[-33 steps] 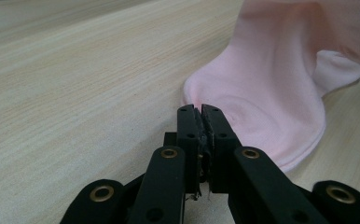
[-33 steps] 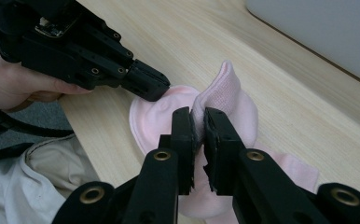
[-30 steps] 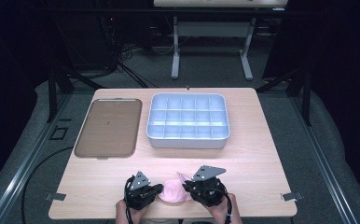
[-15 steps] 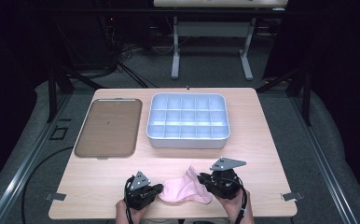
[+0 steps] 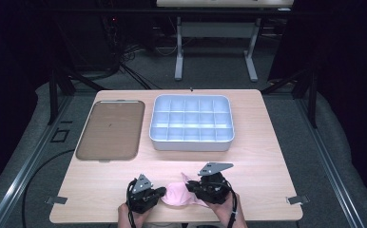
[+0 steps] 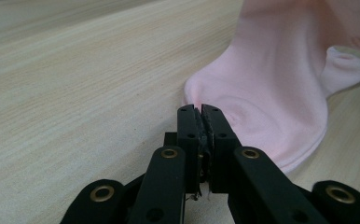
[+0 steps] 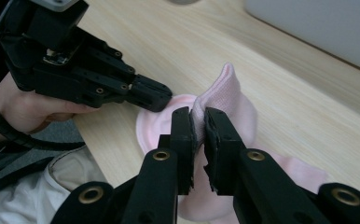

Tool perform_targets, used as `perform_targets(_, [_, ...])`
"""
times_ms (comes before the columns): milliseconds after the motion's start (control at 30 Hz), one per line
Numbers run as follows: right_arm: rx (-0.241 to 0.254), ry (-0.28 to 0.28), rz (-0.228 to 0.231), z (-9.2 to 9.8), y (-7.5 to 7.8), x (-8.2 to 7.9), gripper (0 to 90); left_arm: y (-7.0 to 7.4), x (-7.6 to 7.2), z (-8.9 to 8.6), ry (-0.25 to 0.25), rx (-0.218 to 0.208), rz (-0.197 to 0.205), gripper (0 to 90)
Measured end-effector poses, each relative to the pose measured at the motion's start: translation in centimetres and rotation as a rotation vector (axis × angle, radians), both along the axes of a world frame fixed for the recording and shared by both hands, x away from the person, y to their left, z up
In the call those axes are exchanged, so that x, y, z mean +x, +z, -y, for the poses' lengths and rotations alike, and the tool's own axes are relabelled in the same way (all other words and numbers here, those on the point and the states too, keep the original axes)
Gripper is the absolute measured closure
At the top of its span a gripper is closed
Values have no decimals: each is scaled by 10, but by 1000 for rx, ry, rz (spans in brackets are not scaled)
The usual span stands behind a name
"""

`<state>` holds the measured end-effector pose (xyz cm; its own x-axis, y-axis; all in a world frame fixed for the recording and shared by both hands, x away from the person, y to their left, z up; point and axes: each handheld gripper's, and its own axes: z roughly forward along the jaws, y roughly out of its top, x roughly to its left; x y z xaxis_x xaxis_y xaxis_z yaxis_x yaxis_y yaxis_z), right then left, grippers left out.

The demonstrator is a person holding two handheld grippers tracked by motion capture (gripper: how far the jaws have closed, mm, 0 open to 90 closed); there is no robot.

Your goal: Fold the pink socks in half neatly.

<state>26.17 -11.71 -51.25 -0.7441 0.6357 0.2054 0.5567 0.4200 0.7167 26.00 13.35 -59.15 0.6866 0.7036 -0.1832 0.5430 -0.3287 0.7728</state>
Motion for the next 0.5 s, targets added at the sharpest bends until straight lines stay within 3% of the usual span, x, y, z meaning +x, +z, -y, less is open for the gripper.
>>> perform_targets(233, [-20,49,-16,-26,-3,2,818,0,0,0,1,-2,1,862])
perform_targets(500, [-54,73,-74,-47,-19,6,811,0,0,0,3,-3,0,862])
